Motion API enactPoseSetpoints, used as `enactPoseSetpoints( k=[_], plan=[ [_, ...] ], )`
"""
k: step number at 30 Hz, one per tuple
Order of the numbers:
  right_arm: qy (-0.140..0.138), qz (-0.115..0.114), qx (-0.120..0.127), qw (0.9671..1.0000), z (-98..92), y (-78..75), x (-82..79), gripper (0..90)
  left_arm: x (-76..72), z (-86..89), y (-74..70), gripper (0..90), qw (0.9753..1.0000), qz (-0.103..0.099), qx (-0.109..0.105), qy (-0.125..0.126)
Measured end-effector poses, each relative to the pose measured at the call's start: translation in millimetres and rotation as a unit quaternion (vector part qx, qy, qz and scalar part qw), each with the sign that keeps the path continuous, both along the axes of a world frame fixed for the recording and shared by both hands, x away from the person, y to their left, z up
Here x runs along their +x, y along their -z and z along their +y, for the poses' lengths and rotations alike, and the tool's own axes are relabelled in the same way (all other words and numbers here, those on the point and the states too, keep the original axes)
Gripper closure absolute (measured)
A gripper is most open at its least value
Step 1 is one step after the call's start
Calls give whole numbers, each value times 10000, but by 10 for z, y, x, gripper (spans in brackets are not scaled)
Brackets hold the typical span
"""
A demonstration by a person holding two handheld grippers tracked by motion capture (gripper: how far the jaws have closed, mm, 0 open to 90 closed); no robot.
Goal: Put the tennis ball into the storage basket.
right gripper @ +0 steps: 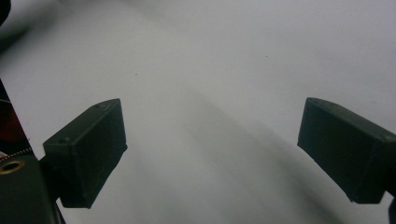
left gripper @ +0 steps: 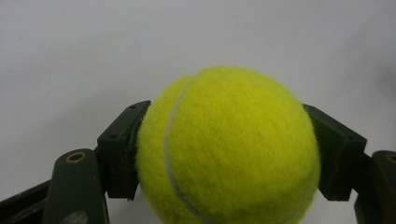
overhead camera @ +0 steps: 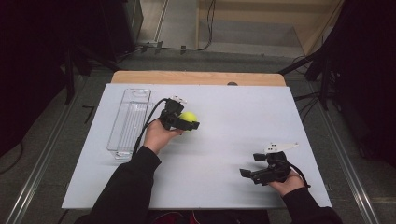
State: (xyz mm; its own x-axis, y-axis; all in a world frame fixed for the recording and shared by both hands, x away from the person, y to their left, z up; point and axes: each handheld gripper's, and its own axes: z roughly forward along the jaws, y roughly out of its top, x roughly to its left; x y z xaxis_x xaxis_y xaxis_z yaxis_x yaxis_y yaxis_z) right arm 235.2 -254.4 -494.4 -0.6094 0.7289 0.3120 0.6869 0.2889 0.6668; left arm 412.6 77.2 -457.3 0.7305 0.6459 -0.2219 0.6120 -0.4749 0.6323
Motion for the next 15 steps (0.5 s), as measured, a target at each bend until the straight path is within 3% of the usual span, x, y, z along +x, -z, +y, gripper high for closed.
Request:
enactPoseSetpoints(
  k=[15],
  plan=[
    [7,5,13,10000,2,-3,-1,63,-89,81,-444,256,9999,47,-123,30]
  ],
)
